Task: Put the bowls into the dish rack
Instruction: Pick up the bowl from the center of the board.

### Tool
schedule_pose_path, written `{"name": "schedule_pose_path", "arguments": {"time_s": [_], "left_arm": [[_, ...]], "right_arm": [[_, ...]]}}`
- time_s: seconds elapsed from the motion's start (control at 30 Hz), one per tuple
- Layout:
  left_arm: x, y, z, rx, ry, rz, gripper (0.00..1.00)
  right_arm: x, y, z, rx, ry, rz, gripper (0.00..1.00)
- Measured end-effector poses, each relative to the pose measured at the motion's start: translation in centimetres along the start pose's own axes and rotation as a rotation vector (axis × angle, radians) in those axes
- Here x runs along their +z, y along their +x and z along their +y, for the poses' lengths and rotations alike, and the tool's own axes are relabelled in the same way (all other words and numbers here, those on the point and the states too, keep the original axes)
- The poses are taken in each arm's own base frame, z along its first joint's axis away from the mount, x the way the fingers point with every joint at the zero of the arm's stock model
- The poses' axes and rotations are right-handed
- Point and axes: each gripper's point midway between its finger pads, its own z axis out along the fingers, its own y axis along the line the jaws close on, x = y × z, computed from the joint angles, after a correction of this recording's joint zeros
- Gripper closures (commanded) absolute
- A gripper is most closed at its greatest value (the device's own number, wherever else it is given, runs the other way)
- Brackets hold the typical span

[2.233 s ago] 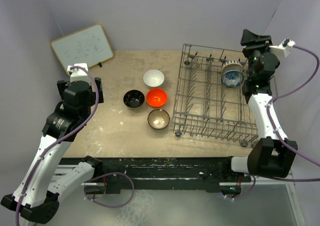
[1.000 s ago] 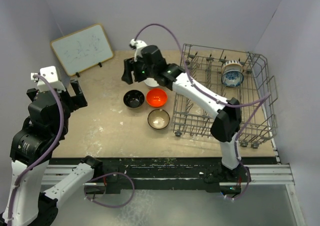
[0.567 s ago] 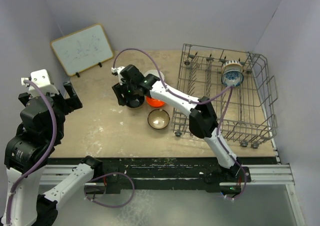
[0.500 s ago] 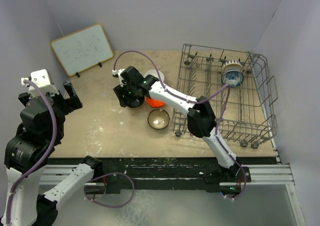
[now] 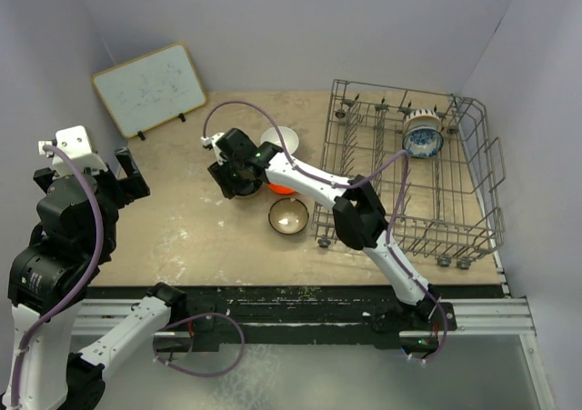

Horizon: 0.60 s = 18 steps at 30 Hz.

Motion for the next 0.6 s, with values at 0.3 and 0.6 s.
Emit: {"name": "schedule_pose_path", "arguments": {"time_s": [0.3, 0.6], "left_arm": [[0.0, 0.0, 0.1, 0.000, -0.003, 0.000, 0.01], [0.0, 0.1, 0.1, 0.001, -0.005, 0.001, 0.01]], "right_arm": [[1.5, 1.2, 0.7, -0.051, 0.059, 0.015, 0.59], [1.9, 1.0, -0.1, -0.070, 0.128, -0.002, 0.88]]}}
